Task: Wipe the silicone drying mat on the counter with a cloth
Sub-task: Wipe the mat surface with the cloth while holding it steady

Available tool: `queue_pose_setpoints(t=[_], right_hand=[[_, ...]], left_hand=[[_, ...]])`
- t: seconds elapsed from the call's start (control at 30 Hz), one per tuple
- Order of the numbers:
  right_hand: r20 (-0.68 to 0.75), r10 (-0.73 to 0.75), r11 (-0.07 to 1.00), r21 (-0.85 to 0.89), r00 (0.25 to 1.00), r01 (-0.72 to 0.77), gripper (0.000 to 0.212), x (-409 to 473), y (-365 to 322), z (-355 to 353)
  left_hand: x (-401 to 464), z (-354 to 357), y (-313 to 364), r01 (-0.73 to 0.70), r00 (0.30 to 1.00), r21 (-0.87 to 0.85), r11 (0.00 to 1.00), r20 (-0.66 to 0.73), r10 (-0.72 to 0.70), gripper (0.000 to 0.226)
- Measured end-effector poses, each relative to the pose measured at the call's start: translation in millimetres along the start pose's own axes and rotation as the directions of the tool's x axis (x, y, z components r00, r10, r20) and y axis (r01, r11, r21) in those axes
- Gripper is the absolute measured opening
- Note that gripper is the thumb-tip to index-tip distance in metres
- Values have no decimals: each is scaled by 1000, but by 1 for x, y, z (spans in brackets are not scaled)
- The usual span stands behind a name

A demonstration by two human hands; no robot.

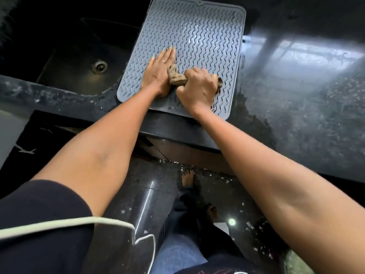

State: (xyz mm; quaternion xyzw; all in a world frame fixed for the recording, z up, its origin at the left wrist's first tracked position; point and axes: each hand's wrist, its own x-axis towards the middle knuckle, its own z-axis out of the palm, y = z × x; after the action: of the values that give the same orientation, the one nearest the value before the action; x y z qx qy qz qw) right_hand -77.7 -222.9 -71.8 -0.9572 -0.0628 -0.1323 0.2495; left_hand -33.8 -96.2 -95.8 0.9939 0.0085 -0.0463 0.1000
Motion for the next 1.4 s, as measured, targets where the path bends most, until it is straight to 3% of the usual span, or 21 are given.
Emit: queue_pose_setpoints(t=[0.2, 0.3, 0.37, 0.5, 0.6, 0.67, 0.73, 0.87, 0.93, 1.07, 1.17, 1.23, 1.4], right_hand=[[21, -30, 995, 100, 999, 28, 13, -61, -9, -20], [115, -10, 990, 144, 993, -7, 7, -62, -7, -34], [152, 61, 970, 225, 986, -95, 4, -54, -3, -41], [-22, 319, 832, 485, 948, -268, 14, -10, -1, -47], [106, 239, 939, 228, 965, -258, 22, 16, 12, -42], [169, 118, 988, 77, 979, -133, 19, 3, 19, -34], [114, -20, 1000, -20, 993, 22, 20, -26, 18, -29], [-54, -144, 988, 44, 988, 147, 8, -68, 18, -30], [-45, -153, 985, 77, 987, 156, 4, -73, 17, -35], [171, -69, 991, 129, 983, 47, 8, -54, 19, -47], [126, 142, 914, 364, 982, -179, 11, -19, 20, -56], [72, 258, 841, 475, 964, -260, 16, 15, 16, -60], [123, 396, 763, 507, 910, -400, 31, 129, 7, -48]], left_hand=[[-4, -4, 4, -6, 1000, 50, 999, 20, 5, 54], [-7, -4, 7, -2, 1000, 51, 999, 19, 1, 54], [-7, -2, 8, 8, 1000, 60, 998, 12, -9, 54], [-7, 0, 7, 21, 1000, 47, 999, -4, -21, 55], [-7, 2, 6, 20, 1000, 63, 998, -2, -20, 53], [-4, 1, 4, 15, 1000, 69, 997, 9, -16, 53], [-2, 0, 4, 18, 1000, 69, 997, 18, -19, 53], [-6, 1, 6, 8, 1000, 41, 999, -19, -7, 54], [-8, 3, 5, 6, 999, 41, 999, -41, -4, 54], [-7, 2, 7, 12, 1000, 48, 999, -16, -11, 54], [-2, -6, 6, 11, 1000, 34, 999, -8, -11, 55], [4, -14, 3, 7, 995, -47, 999, -104, -12, 45], [62, -45, -1, 4, 970, -150, 989, -241, -41, 38]])
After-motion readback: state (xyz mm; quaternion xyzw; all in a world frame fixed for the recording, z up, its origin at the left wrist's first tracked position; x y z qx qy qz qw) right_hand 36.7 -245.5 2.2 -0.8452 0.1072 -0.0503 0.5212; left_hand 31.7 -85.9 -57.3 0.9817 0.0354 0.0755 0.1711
